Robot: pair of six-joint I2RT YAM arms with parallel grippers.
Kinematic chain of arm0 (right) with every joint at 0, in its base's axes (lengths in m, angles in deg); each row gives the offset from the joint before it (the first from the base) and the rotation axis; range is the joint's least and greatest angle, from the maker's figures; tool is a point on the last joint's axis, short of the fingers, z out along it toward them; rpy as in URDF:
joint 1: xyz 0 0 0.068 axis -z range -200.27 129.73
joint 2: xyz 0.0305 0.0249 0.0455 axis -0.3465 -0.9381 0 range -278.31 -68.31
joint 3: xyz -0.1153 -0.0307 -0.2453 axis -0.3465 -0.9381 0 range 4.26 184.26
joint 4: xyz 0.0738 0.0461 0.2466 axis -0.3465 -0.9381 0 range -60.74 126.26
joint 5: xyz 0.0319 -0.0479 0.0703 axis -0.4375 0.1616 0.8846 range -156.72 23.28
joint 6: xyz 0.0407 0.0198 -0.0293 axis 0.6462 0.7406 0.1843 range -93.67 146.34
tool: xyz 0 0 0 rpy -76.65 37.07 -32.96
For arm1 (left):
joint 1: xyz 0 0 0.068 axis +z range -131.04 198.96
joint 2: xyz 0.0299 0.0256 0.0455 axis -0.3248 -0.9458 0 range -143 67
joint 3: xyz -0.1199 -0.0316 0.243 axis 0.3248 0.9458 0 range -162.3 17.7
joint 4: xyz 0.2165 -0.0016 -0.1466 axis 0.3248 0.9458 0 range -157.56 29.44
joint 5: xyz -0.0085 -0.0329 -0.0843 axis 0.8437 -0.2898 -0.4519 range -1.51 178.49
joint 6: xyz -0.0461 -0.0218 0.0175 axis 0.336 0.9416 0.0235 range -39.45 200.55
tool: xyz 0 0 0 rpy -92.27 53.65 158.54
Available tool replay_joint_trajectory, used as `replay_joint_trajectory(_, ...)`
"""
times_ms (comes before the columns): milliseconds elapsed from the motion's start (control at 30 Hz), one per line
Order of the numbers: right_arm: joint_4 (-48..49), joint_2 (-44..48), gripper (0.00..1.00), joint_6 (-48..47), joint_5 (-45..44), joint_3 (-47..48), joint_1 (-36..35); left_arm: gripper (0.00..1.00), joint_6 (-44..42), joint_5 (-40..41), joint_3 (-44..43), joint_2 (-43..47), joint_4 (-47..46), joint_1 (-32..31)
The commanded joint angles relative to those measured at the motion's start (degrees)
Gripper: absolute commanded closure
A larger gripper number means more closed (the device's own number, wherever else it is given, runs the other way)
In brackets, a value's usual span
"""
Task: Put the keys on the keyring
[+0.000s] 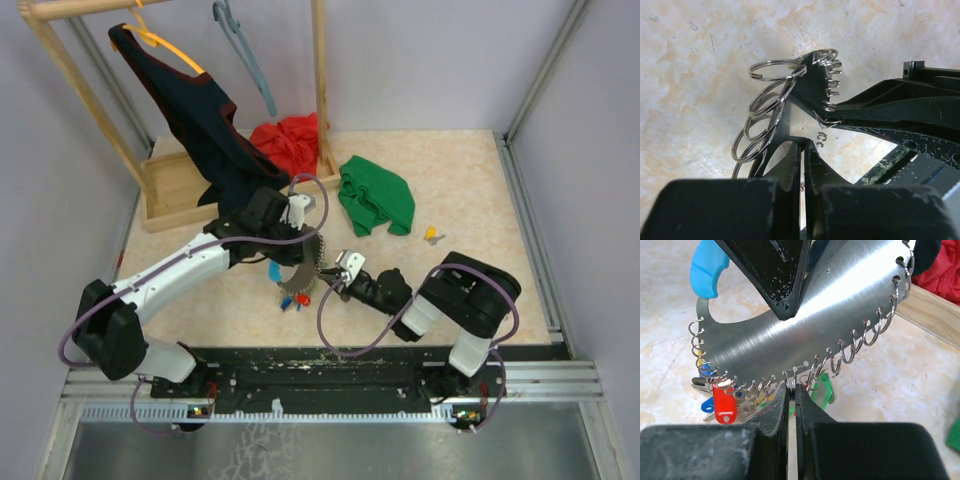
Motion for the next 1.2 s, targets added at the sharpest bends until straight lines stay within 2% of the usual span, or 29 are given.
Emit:
replay_joint_trajectory(0,-0.45,4.49,1.0,-0.21,3.39,-0.65,-0.63,1.0,3.21,-4.19,4.16,3.2,-6.86,5.24)
replay_joint_trajectory(33,-1.18,4.8,1.0,-0.41,3.65,-0.55,-0.62,0.98,3.75,-5.8,5.44,3.61,-8.09,6.26)
replay_joint_trajectory(200,-10.26,9.44,1.0,-3.15,6.83,2.16,-0.45,0.72,7.1,-12.8,13.54,6.14,-16.47,10.53)
replay_joint_trajectory(500,-28.31,15.71,1.0,-5.5,18.5,8.97,5.02,0.63,13.35,-22.62,29.11,8.5,-38.88,16.06)
replay_joint_trajectory(667,-31.47,15.92,1.0,-4.97,25.71,12.18,8.7,0.54,13.49,-27.64,36.2,10.89,-56.28,16.45)
replay_joint_trajectory(833,-32.57,15.86,1.0,-4.37,33.01,15.04,11.44,0.48,10.29,-30.24,40.76,11.97,-69.36,16.45)
replay_joint_trajectory(1000,-30.36,15.84,1.0,-1.38,38.48,17.06,13.91,0.47,5.2,-31.68,42.14,12.26,-75.26,16.41)
replay_joint_trajectory(1167,-32.33,16.71,1.0,-1.8,41.38,19.37,14.45,0.51,1.66,-32.72,41.31,10.99,-75.41,16.46)
